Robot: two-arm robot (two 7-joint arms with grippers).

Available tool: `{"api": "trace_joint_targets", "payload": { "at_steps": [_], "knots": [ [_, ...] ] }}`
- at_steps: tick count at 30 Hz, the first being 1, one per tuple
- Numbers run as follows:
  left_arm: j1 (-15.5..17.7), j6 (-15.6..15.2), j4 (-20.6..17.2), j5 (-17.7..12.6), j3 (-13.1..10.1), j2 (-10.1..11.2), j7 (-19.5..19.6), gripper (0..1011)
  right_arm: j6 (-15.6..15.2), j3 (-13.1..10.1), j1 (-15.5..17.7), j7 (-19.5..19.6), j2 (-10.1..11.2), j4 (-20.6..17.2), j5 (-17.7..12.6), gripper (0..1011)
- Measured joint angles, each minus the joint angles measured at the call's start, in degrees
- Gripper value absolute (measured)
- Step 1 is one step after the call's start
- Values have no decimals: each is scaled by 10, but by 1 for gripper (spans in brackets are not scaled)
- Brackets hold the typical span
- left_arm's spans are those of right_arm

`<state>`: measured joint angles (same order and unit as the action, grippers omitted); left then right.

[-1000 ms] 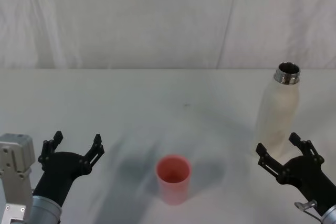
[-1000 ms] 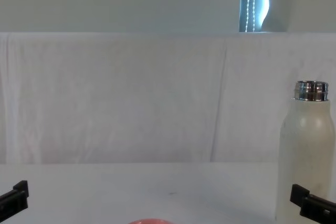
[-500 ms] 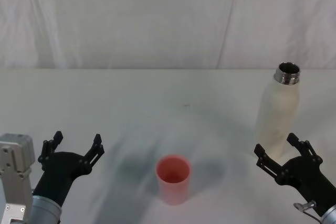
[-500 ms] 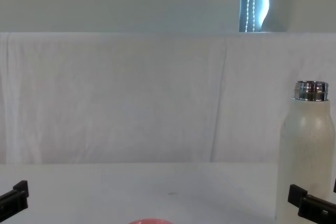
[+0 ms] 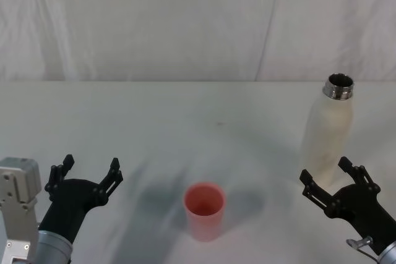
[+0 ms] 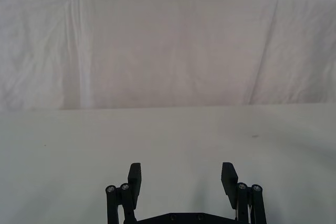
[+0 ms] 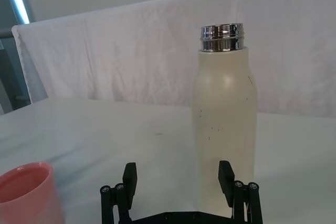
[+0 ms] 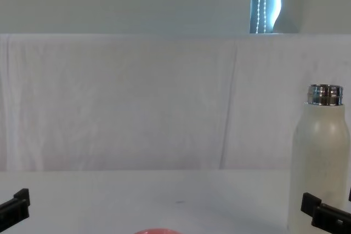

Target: Grasp the thermos with one hand and pour water into the cup lid.

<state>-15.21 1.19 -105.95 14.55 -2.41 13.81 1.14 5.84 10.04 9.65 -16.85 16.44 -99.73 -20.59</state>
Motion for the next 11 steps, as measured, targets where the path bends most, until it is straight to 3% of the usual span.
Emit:
{"api": "trace_joint_targets", "payload": {
  "at_steps": [11],
  "knots": [
    [0,0,0,0,0,0,0,1001,0,0,0,0,0,0,1,1001]
  ]
}}
